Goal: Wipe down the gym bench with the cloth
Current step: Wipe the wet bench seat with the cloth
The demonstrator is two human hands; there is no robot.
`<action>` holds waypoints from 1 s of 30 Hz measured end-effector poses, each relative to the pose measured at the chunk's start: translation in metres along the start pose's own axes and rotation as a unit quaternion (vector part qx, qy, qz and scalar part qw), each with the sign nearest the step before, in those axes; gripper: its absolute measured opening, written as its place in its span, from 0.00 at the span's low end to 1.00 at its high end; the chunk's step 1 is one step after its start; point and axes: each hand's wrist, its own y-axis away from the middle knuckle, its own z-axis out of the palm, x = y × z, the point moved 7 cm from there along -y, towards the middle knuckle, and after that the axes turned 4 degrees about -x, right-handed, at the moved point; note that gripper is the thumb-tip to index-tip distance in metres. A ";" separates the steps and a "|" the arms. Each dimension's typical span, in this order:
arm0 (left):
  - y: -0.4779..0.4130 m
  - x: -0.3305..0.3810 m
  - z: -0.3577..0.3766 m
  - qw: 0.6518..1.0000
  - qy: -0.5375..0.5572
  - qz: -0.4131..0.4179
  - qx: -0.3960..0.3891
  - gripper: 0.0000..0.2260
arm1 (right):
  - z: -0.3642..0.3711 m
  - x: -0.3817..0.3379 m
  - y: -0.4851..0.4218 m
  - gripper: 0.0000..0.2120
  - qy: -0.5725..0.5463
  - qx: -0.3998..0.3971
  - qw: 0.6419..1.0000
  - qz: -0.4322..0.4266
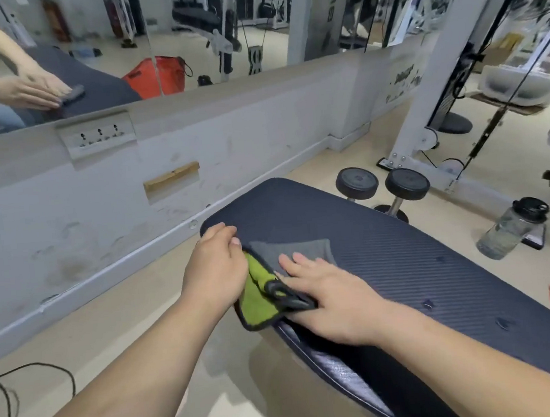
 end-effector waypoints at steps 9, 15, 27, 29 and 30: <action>0.006 0.031 0.036 0.993 -0.066 0.054 -0.075 0.17 | -0.020 0.081 0.026 0.33 -0.023 -0.018 0.997 0.074; 0.007 0.038 0.034 0.993 -0.078 0.048 -0.078 0.17 | -0.035 0.107 -0.040 0.33 0.043 0.027 0.980 0.191; 0.017 0.090 0.072 0.984 -0.037 0.133 -0.115 0.17 | 0.014 0.036 0.107 0.31 0.063 -0.022 0.997 0.044; 0.017 0.101 0.080 0.981 -0.034 0.148 -0.121 0.17 | -0.001 0.057 0.080 0.31 0.052 -0.005 0.994 0.092; 0.018 0.106 0.081 0.981 -0.030 0.152 -0.120 0.17 | -0.006 0.067 0.066 0.32 0.049 0.002 0.991 0.124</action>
